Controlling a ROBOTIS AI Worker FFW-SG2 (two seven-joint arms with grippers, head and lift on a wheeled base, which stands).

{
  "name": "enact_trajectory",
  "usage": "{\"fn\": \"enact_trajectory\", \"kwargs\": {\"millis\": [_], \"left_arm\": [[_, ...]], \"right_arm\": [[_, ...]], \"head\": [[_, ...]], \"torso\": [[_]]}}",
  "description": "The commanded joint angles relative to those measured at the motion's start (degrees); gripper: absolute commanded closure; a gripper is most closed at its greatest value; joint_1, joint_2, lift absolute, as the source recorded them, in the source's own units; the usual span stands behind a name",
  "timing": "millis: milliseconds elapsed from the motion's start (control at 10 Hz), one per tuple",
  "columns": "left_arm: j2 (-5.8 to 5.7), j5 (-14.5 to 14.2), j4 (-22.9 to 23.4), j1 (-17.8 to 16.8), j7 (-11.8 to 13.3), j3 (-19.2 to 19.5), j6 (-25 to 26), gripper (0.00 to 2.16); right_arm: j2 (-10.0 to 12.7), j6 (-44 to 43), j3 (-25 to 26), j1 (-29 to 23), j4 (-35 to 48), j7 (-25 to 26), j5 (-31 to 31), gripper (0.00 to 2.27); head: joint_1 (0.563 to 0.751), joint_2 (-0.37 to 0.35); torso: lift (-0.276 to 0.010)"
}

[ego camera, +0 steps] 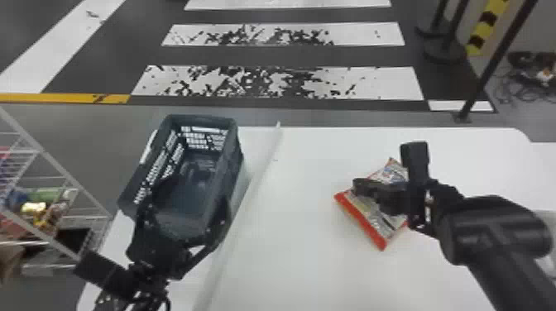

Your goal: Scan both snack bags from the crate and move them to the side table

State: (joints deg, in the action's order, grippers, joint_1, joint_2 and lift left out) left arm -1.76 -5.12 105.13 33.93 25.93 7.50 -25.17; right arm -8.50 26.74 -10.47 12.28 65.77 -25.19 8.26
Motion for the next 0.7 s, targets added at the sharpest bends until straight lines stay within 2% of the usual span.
{"fn": "enact_trajectory", "kwargs": {"millis": [0,600], "left_arm": [[0.0,0.02,-0.1,0.0,0.0,-0.02,0.0,0.1],[0.0,-0.07,-1.41,-0.79,0.0,-0.55,0.0,0.1]], "right_arm": [[-0.2,0.29,-0.17,-1.03,0.5,-0.04,-0.18,1.95],[-3.54,5.56,0.8,-10.08,12.45,-0.12,0.09,1.95]], "head": [[0.695,0.091],[0.695,0.079]], "torso": [[-0.029],[-0.029]]}}
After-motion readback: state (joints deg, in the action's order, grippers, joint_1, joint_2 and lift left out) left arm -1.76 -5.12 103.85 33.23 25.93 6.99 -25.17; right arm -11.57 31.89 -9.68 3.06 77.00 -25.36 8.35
